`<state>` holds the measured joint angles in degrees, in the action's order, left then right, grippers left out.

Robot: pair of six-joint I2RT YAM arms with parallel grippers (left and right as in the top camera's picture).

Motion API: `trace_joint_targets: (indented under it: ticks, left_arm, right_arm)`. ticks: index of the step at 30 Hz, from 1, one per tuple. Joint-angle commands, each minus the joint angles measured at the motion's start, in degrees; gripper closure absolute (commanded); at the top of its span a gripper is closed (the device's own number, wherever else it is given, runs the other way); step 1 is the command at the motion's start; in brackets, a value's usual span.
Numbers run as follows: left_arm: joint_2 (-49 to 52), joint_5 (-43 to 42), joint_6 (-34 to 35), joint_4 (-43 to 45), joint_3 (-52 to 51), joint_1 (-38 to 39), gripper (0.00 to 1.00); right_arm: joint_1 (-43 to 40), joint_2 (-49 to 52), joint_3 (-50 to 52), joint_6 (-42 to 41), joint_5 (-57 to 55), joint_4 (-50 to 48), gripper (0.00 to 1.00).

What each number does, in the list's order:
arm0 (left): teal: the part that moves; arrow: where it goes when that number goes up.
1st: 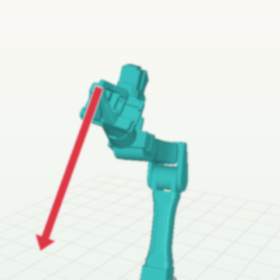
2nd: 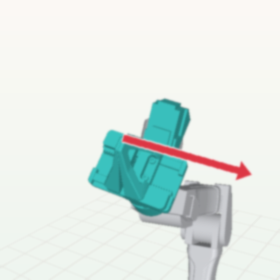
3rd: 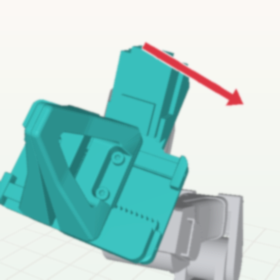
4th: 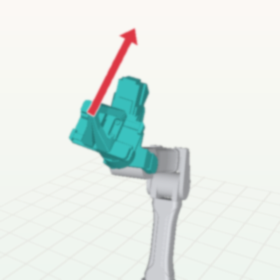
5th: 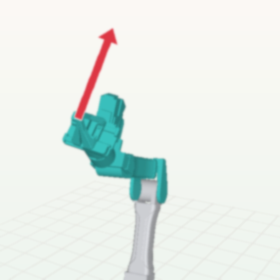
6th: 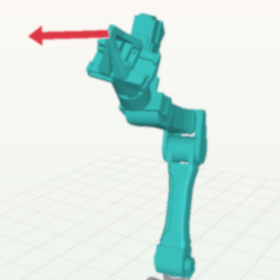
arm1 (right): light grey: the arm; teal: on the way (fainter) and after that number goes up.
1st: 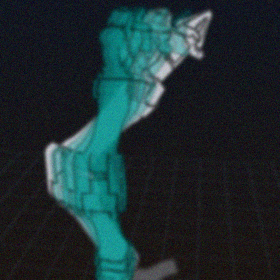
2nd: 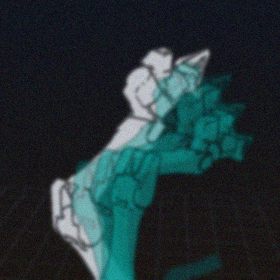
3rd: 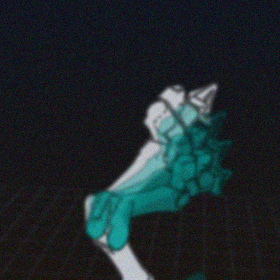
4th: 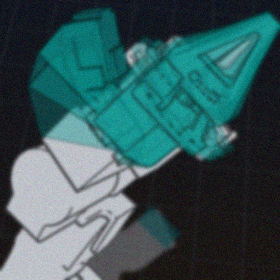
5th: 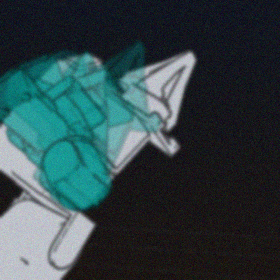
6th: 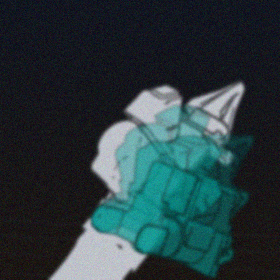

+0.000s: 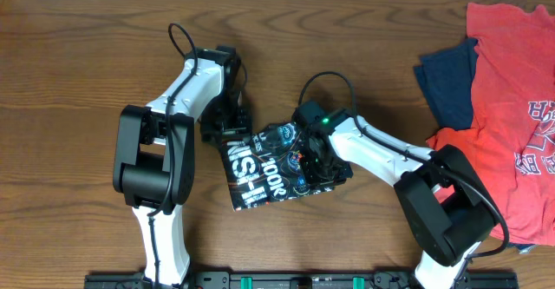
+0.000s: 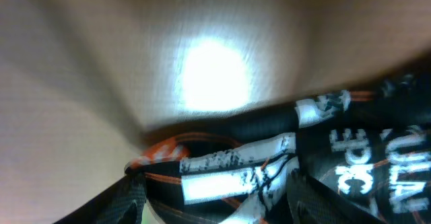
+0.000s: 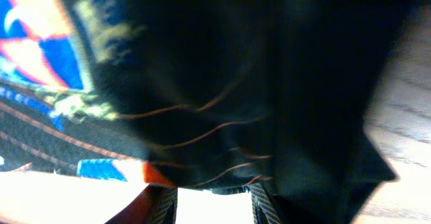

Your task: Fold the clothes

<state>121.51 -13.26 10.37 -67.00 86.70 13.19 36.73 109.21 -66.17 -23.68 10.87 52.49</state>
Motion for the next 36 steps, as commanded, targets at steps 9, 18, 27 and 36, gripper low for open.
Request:
trace_joint_targets:
  ticks: [9,18,27,36]
  left_arm:
    - [-0.9,-13.0,2.7,-8.8,-0.3,0.1,0.36]
    - [-7.9,-12.9,1.3,11.6,0.0,-0.3,0.11]
    - [-1.6,-14.3,-8.3,19.4,0.0,-0.3,0.02]
    - [6.0,-27.0,-10.7,19.2,-0.3,2.1,0.14]
  right_arm:
    - [-11.3,0.6,-4.8,6.3,-13.3,-16.8,0.57]
    - [-11.5,0.5,-8.0,5.9,-12.5,-5.5,0.5]
    - [-11.6,0.5,-8.0,5.9,-12.6,0.5,0.48]
    - [-11.6,0.5,-8.0,5.9,-12.6,1.1,0.48]
